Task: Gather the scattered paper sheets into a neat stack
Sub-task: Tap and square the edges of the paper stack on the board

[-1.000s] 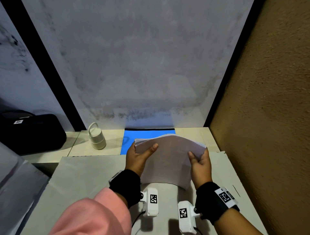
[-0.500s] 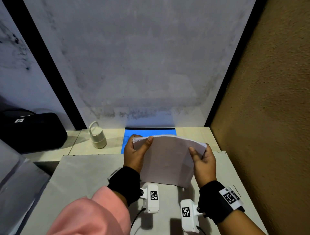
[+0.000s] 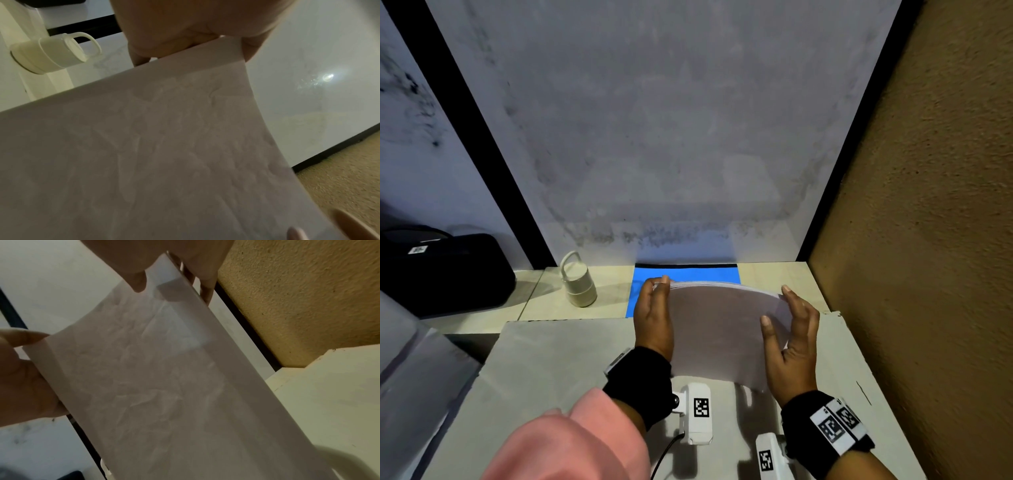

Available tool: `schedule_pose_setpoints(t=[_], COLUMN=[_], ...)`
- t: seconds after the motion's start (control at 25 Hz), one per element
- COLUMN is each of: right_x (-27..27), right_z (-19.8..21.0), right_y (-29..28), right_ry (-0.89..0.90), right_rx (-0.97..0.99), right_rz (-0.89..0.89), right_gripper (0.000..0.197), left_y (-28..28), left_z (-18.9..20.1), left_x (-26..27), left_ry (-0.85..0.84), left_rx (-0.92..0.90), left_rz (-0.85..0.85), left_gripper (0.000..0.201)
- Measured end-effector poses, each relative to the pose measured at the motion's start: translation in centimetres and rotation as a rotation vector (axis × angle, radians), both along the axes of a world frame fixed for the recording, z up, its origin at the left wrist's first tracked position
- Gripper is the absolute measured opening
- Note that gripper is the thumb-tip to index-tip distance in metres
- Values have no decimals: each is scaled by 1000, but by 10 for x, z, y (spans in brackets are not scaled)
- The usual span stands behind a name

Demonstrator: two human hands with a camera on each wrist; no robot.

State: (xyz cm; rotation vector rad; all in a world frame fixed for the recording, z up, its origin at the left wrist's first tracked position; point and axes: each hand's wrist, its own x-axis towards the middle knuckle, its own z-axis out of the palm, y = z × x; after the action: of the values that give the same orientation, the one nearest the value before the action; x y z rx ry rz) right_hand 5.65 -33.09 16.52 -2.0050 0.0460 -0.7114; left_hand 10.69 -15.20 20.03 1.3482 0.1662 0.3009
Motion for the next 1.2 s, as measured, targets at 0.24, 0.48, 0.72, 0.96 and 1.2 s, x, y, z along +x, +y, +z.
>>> schedule_pose_setpoints(t=[0.24, 0.48, 0.72, 0.96, 1.2], right_x=[1, 18, 23, 25, 20], right_z=[8, 5, 13, 68, 58], right_y=[2, -5, -6, 2, -37], right_ry=[117, 344, 379, 166, 629], right_rx=[326, 571, 427, -413, -477], right_rz=[1, 19, -47, 7, 4], right_gripper=[71, 34, 28, 41, 22], left_y=[0, 2, 3, -16, 9], left_z=[-12, -17, 11, 49, 8], left_x=[-8, 1, 5, 12, 10], left_ry=[11, 100, 24, -192, 94], left_rx=[13, 5, 756, 950, 255], left_rz=[-89, -83, 149, -382, -239], left_gripper=[50, 24, 61, 26, 29])
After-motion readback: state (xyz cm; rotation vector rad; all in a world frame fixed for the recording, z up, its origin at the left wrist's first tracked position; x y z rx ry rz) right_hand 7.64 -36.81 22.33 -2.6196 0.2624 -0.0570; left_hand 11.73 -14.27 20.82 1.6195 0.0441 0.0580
